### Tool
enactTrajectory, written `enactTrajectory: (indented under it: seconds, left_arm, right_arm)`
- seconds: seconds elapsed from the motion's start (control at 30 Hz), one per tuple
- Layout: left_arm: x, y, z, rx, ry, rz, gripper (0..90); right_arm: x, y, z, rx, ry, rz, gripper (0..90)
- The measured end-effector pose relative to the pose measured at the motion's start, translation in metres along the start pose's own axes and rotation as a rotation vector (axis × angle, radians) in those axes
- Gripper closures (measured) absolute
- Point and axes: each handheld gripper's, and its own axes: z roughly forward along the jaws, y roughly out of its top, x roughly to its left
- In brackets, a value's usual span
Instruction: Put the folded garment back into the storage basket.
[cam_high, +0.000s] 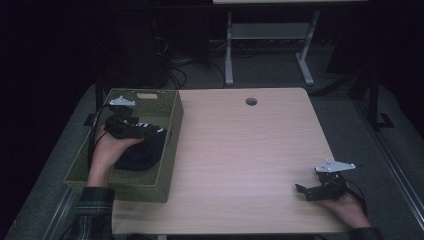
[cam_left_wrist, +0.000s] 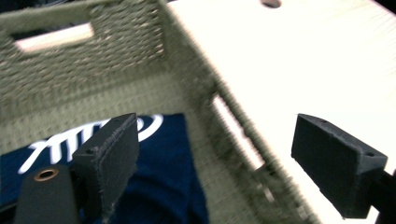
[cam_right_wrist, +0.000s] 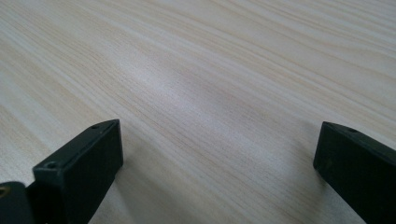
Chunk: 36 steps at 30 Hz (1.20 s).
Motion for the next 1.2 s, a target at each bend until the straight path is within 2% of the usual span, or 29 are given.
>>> enactTrajectory:
  seconds: [0.03,0.4,0.47,0.5,0.53,0.57,0.6,0.63,0.67,0.7,0.8,1.2]
  left_arm:
    - [0.000,0.000,0.000,0.000,0.000,0.000,14.1]
    - [-0.040,0.017,0.015,-0.016,-0.082,0.065,13.9]
    - [-0.052,0.019,0.023,-0.013,-0.106,0.078,13.9]
    - [-0.052,0.019,0.023,-0.013,-0.106,0.078,13.9]
    - [-0.060,0.019,0.027,-0.017,-0.120,0.084,13.9]
    - [-0.060,0.019,0.027,-0.017,-0.120,0.084,13.9]
    - [-0.068,0.019,0.032,-0.015,-0.133,0.094,13.9]
    - [-0.068,0.019,0.032,-0.015,-0.133,0.094,13.9]
    - [-0.075,0.019,0.037,-0.012,-0.143,0.105,13.9]
    - [-0.075,0.019,0.037,-0.012,-0.143,0.105,13.9]
    - [-0.088,0.017,0.046,-0.012,-0.157,0.124,13.9]
    - [-0.119,0.007,0.069,-0.007,-0.196,0.172,13.9]
  right_arm:
    - [0.000,0.000,0.000,0.000,0.000,0.000,1.1]
    - [0.000,0.000,0.000,0.000,0.000,0.000,1.1]
    - [0.000,0.000,0.000,0.000,0.001,0.000,1.1]
    - [0.000,0.000,0.000,0.000,0.001,0.000,1.1]
    - [0.000,0.000,0.000,-0.001,0.002,-0.002,1.1]
    - [0.000,0.000,0.000,-0.001,0.002,-0.002,1.1]
    - [0.000,0.000,0.000,-0.001,0.002,-0.003,1.1]
    - [0.000,0.000,0.000,-0.001,0.002,-0.003,1.1]
    - [0.000,0.000,0.000,-0.001,0.002,-0.002,1.1]
    - [0.000,0.000,0.000,-0.001,0.002,-0.002,1.1]
    - [0.000,0.000,0.000,-0.002,0.002,-0.002,1.1]
    - [0.000,0.000,0.000,-0.001,0.002,-0.002,1.1]
